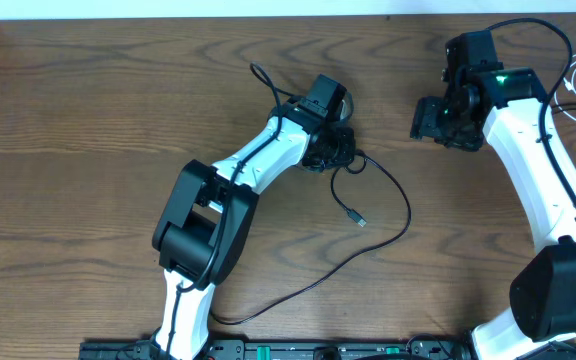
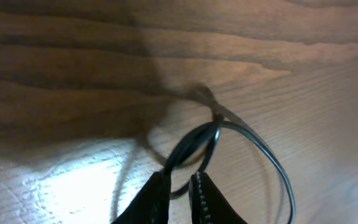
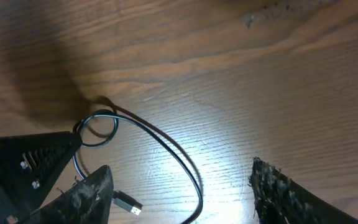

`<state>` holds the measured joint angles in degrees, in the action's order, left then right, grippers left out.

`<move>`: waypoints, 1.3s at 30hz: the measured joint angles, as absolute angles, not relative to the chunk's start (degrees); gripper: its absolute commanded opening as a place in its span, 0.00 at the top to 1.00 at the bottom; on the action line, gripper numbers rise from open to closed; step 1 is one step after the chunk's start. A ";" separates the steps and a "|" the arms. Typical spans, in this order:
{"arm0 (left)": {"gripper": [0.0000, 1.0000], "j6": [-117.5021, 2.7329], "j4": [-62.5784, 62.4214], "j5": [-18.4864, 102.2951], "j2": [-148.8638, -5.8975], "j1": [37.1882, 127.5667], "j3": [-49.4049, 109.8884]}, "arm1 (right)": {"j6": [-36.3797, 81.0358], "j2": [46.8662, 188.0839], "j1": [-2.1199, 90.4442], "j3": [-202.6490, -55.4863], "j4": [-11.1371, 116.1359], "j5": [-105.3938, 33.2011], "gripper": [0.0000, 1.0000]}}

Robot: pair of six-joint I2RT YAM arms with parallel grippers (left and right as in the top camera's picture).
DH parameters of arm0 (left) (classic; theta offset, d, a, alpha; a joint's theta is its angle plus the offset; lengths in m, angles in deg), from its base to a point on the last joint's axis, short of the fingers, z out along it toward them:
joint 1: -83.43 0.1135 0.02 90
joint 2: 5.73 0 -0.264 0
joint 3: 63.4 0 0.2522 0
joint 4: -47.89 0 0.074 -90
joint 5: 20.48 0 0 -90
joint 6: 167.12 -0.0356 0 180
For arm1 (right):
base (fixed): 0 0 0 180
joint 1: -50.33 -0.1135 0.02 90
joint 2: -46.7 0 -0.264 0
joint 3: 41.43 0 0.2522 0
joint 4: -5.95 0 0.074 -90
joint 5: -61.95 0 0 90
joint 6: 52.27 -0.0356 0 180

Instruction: Untangle cables

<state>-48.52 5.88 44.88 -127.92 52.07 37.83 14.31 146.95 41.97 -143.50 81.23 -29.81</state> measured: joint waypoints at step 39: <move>0.87 -26.84 -2.95 63.11 -125.32 43.37 38.42 | 14.79 146.95 41.97 -143.39 81.38 -29.79 0.27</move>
<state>-26.84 -2.95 63.11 -125.32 43.37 38.42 14.79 146.95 41.97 -143.39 81.38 -29.79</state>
